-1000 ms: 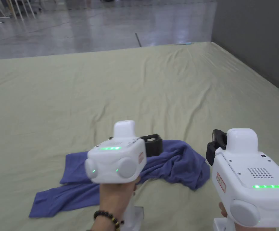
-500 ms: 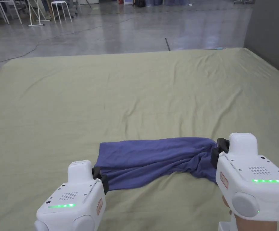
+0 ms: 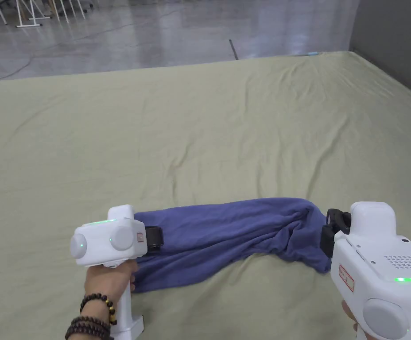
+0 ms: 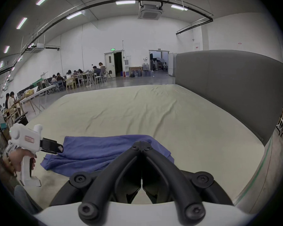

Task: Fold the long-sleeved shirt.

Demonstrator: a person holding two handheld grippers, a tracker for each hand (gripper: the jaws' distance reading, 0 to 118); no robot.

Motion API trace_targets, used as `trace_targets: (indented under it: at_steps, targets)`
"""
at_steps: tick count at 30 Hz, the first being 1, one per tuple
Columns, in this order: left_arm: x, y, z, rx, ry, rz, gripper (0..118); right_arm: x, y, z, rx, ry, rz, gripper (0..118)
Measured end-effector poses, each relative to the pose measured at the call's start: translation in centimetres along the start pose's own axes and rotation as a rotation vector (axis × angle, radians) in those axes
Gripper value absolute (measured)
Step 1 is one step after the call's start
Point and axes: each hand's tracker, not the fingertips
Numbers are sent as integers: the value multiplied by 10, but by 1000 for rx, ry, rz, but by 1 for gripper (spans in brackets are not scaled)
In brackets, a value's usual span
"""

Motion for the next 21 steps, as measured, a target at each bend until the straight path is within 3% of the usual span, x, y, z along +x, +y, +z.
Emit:
trace_targets:
  at_steps: [1,3,5,6,9,11,14,15,16,17,18,21]
  targets:
    - [6,-2,-1,-47,20,-15,91,2,-1,-3,-9,-3,-4,2]
    - [6,-2,-15,-66,34,-14,52,5,-4,-6,-26,-12,-8,2]
    - [13,-6,-5,-30,85,-60,3,9,-5,-10,-41,-26,-9,2]
    - [16,-6,0,-9,111,-103,3,10,-6,-12,-49,-32,-10,2]
    - [18,-5,20,-5,-6,-81,3,16,-6,-19,-104,-69,-24,2]
    - [23,-7,37,60,14,-97,3,24,-2,-24,-120,-72,-31,2]
    - [22,0,54,90,-26,-104,3,43,5,-41,-237,-86,-69,6]
    - [23,3,60,99,-31,-103,3,51,4,-50,-282,-57,-95,23]
    - [24,5,64,110,-34,-100,3,57,1,-59,-340,-34,-106,57]
    - [23,9,68,119,-39,-101,3,62,-4,-71,-429,-20,-95,108]
    - [24,12,71,127,-44,-103,3,65,-11,-77,-448,-19,-90,118]
    - [28,19,78,154,-55,-120,3,65,-29,-91,-466,-4,-68,115]
